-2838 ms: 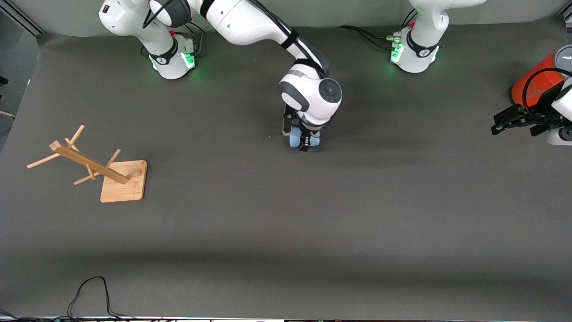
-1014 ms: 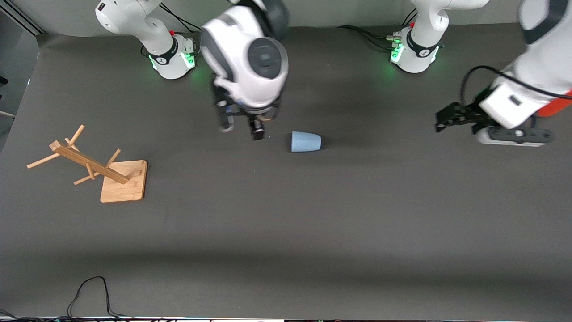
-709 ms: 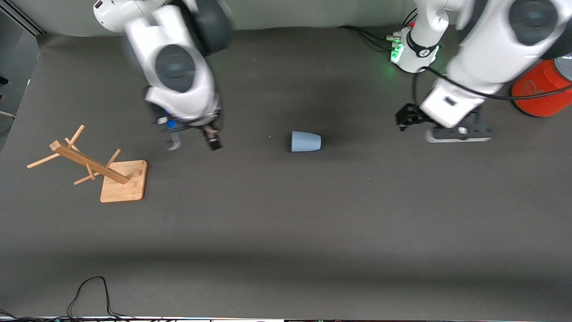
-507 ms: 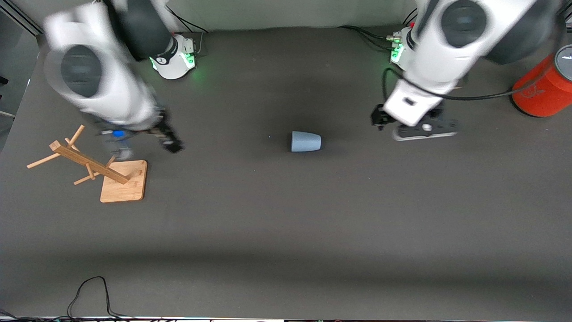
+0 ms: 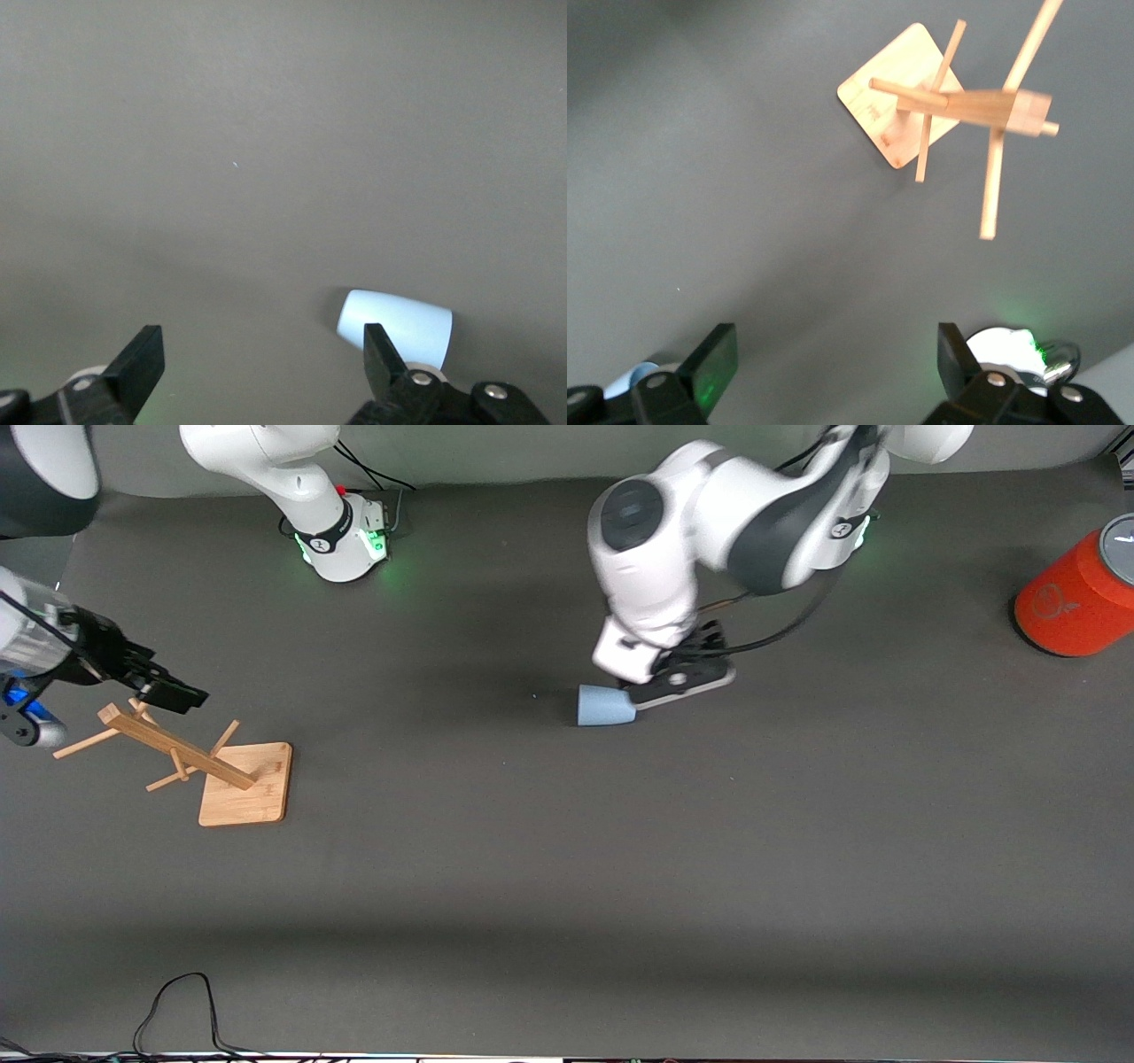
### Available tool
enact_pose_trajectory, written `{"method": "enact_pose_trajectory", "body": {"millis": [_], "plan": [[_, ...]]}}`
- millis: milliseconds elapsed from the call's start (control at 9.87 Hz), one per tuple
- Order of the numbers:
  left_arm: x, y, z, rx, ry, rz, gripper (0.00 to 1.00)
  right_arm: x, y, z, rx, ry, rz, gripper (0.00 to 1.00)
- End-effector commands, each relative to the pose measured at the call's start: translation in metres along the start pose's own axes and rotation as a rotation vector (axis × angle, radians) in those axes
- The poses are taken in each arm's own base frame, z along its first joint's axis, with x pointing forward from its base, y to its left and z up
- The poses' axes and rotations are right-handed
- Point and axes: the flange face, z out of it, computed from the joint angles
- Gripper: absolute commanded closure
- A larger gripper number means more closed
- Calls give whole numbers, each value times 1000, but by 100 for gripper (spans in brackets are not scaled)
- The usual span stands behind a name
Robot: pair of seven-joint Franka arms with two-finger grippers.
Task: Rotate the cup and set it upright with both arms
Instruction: 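Grasp the lying blue cup with the left gripper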
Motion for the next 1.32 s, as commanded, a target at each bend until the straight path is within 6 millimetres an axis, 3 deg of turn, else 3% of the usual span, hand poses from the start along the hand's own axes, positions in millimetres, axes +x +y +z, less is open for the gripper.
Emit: {"method": "enact_pose_trajectory", "body": {"millis": [0,101,203,405,608,709,811,912,1014,1216], "plan": [[-52,81,58,130,84,-22,0,10,22,-5,38,41,-164,0],[-73,109,80,166,122,-31,0,21,32,-5,52,65,-237,0],[-80,129,95,194,145,-36,0,27,44,-4,64,96,-306,0],[-109,159,132,254,165,7,0,23,46,4,75,135,-369,0],[-121,166,160,297,178,35,0,24,42,1,77,171,-447,0],[-128,169,166,308,187,48,5,27,42,-1,78,190,-493,0],[-127,167,166,321,192,46,42,26,42,-3,80,196,-495,0],[-121,165,164,325,190,40,89,26,42,-4,80,197,-495,0],[-113,163,164,324,185,38,100,26,42,-4,80,197,-495,0],[-101,157,156,332,174,38,100,26,41,-6,79,201,-501,0]]}}
